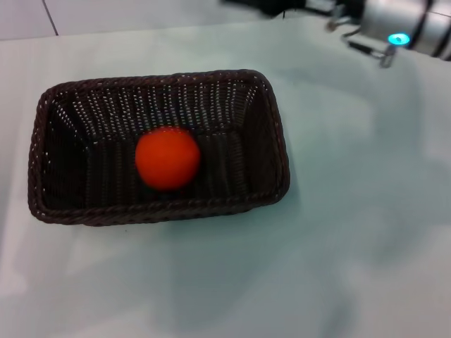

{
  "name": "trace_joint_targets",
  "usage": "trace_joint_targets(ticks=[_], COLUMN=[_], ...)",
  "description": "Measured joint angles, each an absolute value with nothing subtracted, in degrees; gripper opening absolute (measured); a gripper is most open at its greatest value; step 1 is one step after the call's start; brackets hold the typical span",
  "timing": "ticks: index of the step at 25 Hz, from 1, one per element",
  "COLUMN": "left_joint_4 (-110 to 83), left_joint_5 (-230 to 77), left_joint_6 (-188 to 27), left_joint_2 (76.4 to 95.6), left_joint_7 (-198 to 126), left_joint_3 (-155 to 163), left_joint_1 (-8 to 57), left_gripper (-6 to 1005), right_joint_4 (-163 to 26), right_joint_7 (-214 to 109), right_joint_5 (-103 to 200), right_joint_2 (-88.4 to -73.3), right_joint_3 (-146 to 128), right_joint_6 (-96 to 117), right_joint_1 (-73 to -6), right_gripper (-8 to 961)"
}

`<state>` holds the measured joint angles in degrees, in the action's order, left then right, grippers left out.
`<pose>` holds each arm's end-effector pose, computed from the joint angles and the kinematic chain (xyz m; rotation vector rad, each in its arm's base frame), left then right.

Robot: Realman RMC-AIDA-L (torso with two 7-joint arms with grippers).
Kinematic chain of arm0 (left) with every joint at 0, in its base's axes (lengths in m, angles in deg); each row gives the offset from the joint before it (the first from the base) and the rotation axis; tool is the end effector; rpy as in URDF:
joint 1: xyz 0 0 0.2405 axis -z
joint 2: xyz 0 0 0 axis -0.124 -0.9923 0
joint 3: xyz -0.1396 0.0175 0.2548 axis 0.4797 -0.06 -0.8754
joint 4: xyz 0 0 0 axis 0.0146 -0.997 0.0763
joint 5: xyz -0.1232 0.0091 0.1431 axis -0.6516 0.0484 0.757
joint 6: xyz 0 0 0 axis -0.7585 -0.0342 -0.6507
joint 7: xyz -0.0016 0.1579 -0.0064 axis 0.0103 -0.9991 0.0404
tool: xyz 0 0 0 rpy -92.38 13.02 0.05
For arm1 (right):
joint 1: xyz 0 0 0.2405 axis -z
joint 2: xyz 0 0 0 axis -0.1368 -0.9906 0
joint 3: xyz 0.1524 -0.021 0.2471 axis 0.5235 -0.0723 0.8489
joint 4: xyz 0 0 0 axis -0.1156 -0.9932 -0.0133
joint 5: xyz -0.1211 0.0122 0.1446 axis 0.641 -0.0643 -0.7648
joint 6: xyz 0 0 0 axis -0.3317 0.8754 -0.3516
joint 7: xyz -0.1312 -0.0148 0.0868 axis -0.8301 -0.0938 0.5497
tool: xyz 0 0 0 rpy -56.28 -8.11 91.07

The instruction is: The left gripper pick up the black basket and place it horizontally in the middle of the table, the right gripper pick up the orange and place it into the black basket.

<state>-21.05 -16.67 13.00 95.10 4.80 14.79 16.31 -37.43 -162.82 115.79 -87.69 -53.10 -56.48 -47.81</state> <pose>-0.3229 0.2916 0.0670 -1.1482 -0.4166 -1.3453 0.1662 0.4135 -0.0132 -0.3256 -2.2178 -0.5658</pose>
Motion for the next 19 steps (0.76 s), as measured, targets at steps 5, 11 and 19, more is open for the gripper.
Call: trace_joint_targets(ticks=[5,11,19], left_joint_4=[-21.08,-21.16,-21.43], left_joint_5=[-16.67,-16.67,-16.67], left_joint_6=[13.06,12.93,12.86], left_joint_2=[95.1,95.1,95.14], left_joint_7=[4.8,4.46,3.62], left_joint_3=[14.79,14.79,14.79], left_joint_1=[15.99,15.61,14.56], left_gripper=[830,829,829], right_joint_4=[-47.09,-56.25,-60.66], right_joint_7=[-185.73,-203.45,-206.7], right_joint_5=[91.71,72.15,65.08], right_joint_2=[-87.79,-87.88,-87.89], right_joint_3=[-50.57,-49.89,-46.82], right_joint_6=[-57.02,-57.19,-56.56], right_joint_1=[-41.86,-40.03,-39.75], right_gripper=[717,748,748])
